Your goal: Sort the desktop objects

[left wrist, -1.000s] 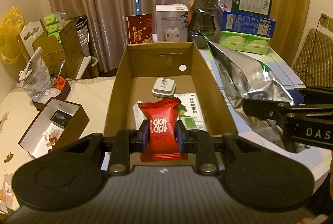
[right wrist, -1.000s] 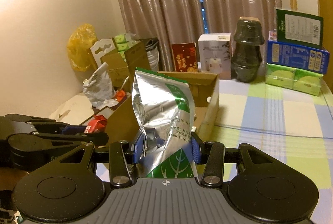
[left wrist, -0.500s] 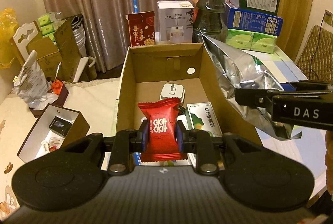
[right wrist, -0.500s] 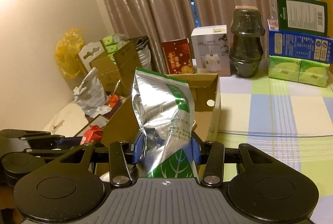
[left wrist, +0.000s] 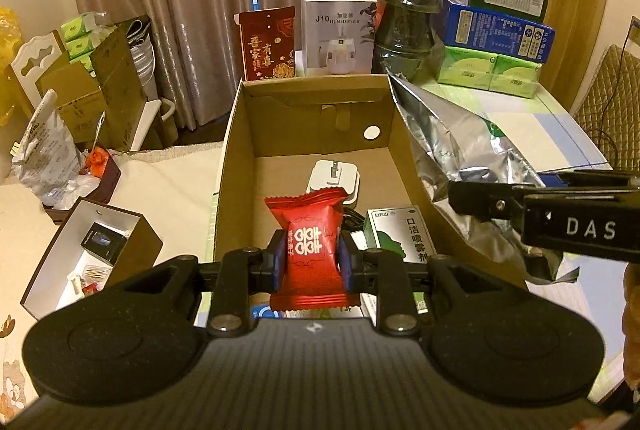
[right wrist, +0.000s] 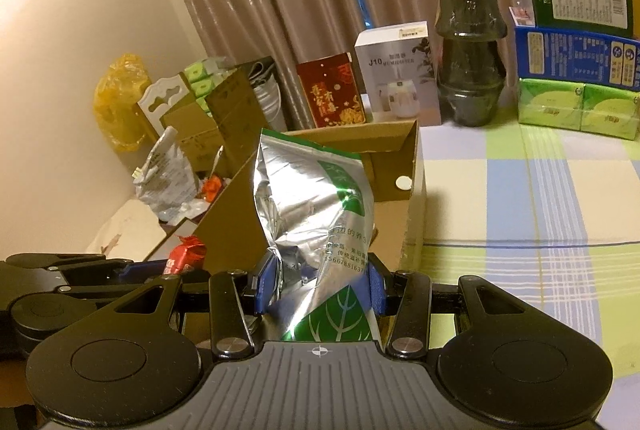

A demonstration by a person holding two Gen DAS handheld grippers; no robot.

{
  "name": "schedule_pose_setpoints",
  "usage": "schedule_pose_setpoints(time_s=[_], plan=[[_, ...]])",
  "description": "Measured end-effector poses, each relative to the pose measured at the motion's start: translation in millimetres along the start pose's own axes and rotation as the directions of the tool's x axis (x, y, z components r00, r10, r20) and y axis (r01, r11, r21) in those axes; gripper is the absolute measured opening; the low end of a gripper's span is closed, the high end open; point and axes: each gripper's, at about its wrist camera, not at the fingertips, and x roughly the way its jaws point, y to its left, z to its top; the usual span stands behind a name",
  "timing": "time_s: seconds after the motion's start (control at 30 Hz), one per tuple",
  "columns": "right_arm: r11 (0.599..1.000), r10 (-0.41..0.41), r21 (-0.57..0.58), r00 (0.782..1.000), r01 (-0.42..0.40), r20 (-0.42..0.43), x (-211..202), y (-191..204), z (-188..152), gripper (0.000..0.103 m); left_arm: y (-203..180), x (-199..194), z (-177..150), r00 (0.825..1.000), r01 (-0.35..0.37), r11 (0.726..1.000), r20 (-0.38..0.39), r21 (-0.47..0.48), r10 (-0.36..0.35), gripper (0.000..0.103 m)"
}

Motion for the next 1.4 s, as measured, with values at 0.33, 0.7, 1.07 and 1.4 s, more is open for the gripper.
schedule_pose_setpoints(time_s=[0.33,0.7,1.07,1.4], plan=[[0.997,0.012,0.079,1.0,-0.014,0.018,15.4,-3.1,9.6,0.051,6.4,13.5,12.0,0.999,0.01,1.0,0.032,-0.03,-0.009,0.025],[0.992,0.025,0.12,0.998,-0.032,0.056,6.4,-17.4,16.9,0.065,17.0,9.1,3.0,0.999,-0.013,0.997,0.038,-0.08,0.016,0.043],[0.993,0.015,0.112,0.999,-0.018,0.029,-23.4,-15.6,-6.7,0.082,7.2,-16.7,-14.2,0.999,-0.011,0.994,0.04,-0.107,0.016,0.061],[0.996,0.011,0.09,1.0,-0.013,0.02,-56.3,-5.4,-24.2,0.094,-0.7,-50.8,-31.7,0.998,-0.042,0.991,0.035,-0.129,0.046,0.083]])
